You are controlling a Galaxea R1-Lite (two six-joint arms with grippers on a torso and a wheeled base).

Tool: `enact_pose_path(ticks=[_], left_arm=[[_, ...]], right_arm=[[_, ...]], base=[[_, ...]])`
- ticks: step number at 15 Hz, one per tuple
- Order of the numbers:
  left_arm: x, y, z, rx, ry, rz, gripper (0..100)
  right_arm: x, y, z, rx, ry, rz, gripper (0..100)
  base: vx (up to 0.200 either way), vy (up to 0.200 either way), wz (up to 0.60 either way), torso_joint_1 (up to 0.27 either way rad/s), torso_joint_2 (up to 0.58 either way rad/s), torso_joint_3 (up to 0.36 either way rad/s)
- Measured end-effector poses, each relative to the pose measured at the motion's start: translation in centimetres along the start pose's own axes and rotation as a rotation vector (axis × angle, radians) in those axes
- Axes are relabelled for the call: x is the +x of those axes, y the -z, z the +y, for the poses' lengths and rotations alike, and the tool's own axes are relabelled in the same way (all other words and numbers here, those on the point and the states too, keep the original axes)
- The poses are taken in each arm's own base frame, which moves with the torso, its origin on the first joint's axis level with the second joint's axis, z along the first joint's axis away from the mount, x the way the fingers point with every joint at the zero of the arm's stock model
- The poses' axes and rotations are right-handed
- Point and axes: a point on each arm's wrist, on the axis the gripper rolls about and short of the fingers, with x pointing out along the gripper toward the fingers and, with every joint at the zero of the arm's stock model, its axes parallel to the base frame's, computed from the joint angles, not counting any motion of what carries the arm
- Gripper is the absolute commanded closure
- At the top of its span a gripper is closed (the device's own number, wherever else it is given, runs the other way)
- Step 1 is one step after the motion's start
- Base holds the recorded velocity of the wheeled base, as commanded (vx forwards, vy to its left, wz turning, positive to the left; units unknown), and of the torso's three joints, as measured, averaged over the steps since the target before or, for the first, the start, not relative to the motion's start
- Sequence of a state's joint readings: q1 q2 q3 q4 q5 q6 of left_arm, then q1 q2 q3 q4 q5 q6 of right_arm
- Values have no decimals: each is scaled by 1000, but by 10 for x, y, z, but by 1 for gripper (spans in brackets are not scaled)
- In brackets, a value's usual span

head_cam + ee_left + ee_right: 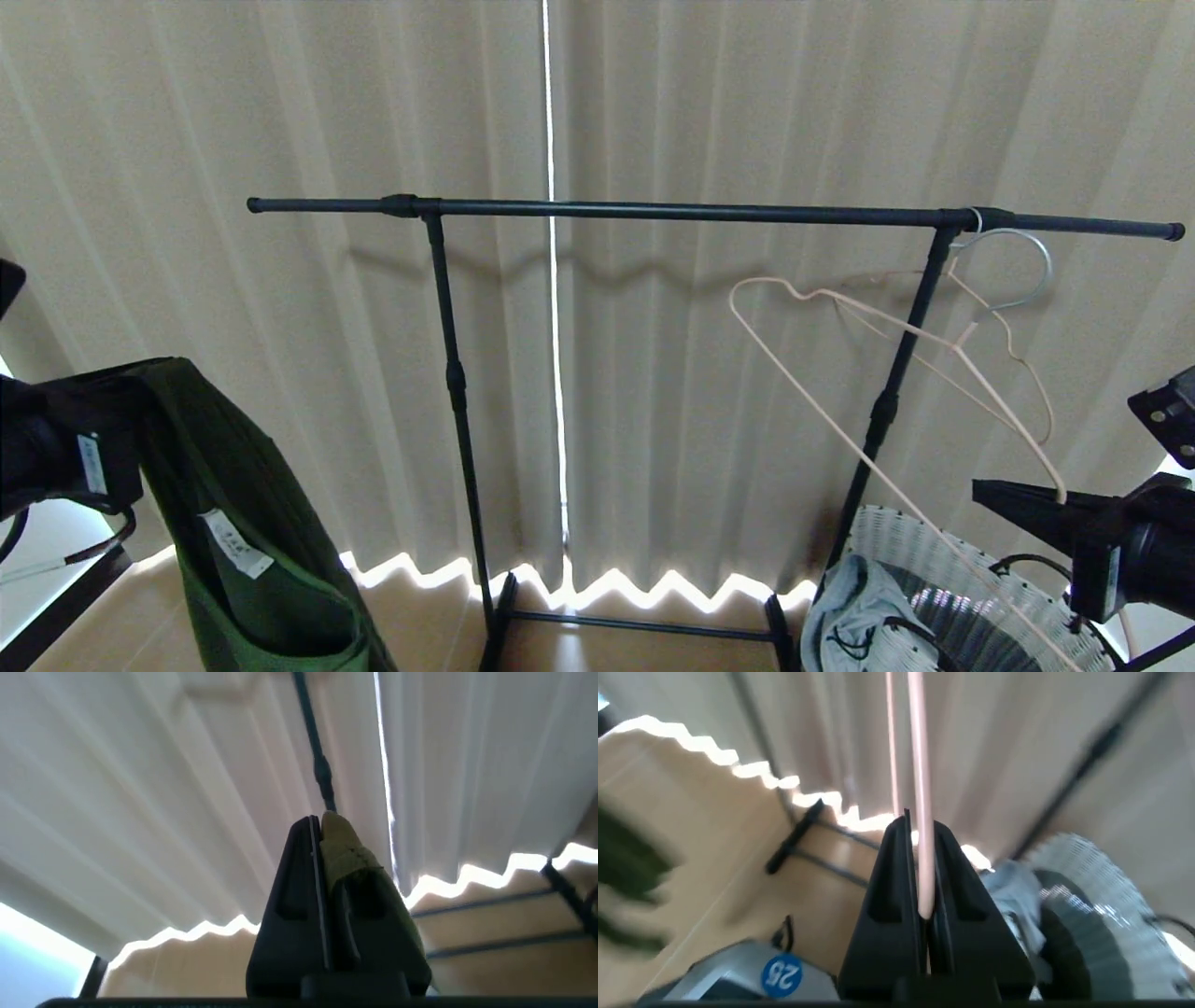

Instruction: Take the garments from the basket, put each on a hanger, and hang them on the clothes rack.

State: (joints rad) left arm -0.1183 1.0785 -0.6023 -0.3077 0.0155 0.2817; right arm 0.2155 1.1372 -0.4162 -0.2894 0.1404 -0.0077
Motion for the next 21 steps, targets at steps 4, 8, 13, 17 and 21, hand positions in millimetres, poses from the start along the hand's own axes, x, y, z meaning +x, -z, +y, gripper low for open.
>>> enact_pose_path(ticks=[4, 8, 13, 17, 21], left_arm=[[24, -19, 5, -120, 0, 2, 100], [45, -21, 1, -155, 21, 54, 100], [64, -33, -12, -180, 5, 63, 100], [72, -37, -35, -215, 77, 72, 100], [86, -43, -76, -260, 72, 106, 100]], right_arm=[[2, 1, 14, -36, -89, 10, 100], [10, 2, 25, -57, -152, 35, 100], [19, -4, 41, -74, -235, 47, 100], [19, -4, 56, -24, -309, 69, 100], [18, -3, 73, -26, -395, 89, 100]], base=[[0, 0, 0, 0, 0, 0], [0, 0, 0, 0, 0, 0], [0, 0, 0, 0, 0, 0], [0, 0, 0, 0, 0, 0], [0, 0, 0, 0, 0, 0]])
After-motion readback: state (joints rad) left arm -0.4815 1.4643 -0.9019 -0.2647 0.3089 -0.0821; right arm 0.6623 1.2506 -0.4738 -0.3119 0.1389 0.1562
